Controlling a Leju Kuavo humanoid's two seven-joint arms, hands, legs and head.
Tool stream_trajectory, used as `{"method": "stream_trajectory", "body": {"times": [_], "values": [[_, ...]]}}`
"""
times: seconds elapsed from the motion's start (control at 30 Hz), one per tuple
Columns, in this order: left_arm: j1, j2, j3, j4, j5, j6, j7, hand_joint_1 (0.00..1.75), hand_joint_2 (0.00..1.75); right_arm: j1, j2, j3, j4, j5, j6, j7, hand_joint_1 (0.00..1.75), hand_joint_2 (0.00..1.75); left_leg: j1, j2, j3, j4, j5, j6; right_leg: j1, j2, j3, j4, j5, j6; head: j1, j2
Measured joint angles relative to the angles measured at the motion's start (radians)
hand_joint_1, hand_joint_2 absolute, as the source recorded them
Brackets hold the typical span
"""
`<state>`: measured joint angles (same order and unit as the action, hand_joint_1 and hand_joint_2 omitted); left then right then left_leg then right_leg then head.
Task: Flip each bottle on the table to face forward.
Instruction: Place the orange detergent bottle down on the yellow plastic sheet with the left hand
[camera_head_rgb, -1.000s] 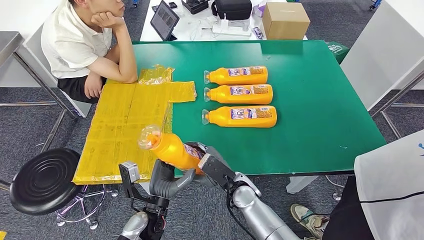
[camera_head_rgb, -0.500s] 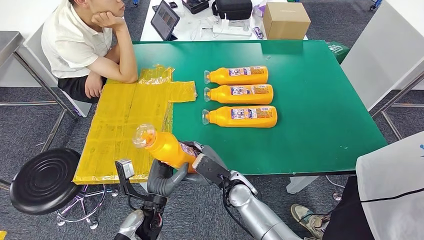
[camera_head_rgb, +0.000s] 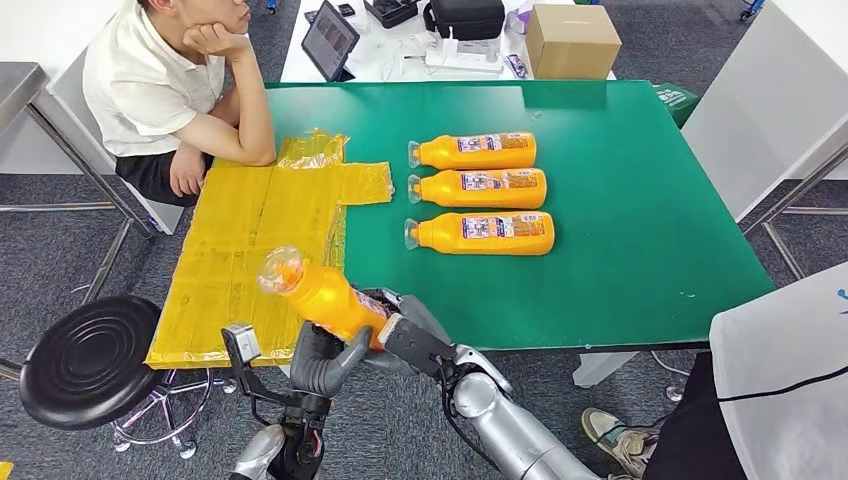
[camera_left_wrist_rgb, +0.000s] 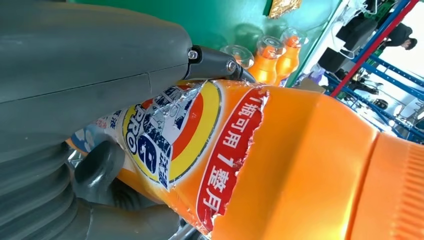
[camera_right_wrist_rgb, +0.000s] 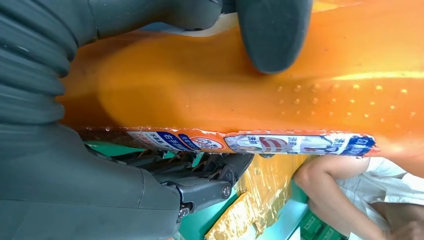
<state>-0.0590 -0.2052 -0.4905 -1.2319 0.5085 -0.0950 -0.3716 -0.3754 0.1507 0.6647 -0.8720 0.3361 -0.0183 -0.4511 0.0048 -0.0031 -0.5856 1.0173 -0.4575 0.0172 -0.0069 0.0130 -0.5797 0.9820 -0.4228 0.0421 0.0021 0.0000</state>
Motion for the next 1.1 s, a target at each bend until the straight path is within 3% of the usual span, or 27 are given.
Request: {"method": "stream_trajectory", "body": {"times": [0.1,0.23,0.37,0.67,0.87,1.0,1.1], "values": [[0.002,0.0,0.001,-0.003,0.0,0.0,0.0,1.75,1.75,0.0,0.0,0.003,0.002,0.001,0.0,0.0,1.51,1.75,0.0,0.0,0.0,0.0,0.0,0.0,0.0,0.0,0.0,0.0,0.0,0.0,0.0,0.0],[0.003,0.0,0.003,-0.004,0.0,0.0,0.0,1.75,1.75,-0.002,0.0,0.007,0.004,0.004,-0.001,0.0,0.01,1.75,0.0,0.0,0.0,0.0,0.0,0.0,0.0,0.0,0.0,0.0,0.0,0.0,0.0,0.0],[0.002,0.0,0.013,-0.009,0.0,0.001,-0.002,1.75,1.75,0.002,0.0,0.015,0.008,0.034,-0.031,-0.001,0.0,0.0,0.0,0.0,0.0,0.0,0.0,0.0,0.0,0.0,0.0,0.0,0.0,0.0,0.0,0.0],[0.003,0.008,0.09,-0.044,-0.005,0.053,0.0,1.75,1.75,0.066,-0.009,0.026,-0.043,0.104,-0.193,-0.041,0.0,0.0,0.0,0.0,0.0,0.0,0.0,0.0,0.0,0.0,0.0,0.0,0.0,0.0,0.0,0.0],[0.016,0.022,0.138,-0.075,0.005,0.043,0.03,1.75,1.75,0.119,-0.033,0.006,-0.102,0.177,-0.355,-0.06,0.0,0.0,0.0,0.0,0.0,0.0,0.0,0.0,0.0,0.0,0.0,0.0,0.0,0.0,0.0,0.0],[0.019,0.033,0.162,-0.092,-0.118,0.133,-0.002,1.75,1.75,0.156,-0.05,-0.019,-0.142,0.244,-0.445,-0.061,0.0,0.0,0.0,0.0,0.0,0.0,0.0,0.0,0.0,0.0,0.0,0.0,0.0,0.0,0.0,0.0],[0.014,0.042,0.171,-0.1,-0.277,0.256,-0.047,1.75,1.75,0.181,-0.059,-0.033,-0.169,0.281,-0.478,-0.055,0.0,0.0,0.0,0.0,0.0,0.0,0.0,0.0,0.0,0.0,0.0,0.0,0.0,0.0,0.0,0.0]]}}
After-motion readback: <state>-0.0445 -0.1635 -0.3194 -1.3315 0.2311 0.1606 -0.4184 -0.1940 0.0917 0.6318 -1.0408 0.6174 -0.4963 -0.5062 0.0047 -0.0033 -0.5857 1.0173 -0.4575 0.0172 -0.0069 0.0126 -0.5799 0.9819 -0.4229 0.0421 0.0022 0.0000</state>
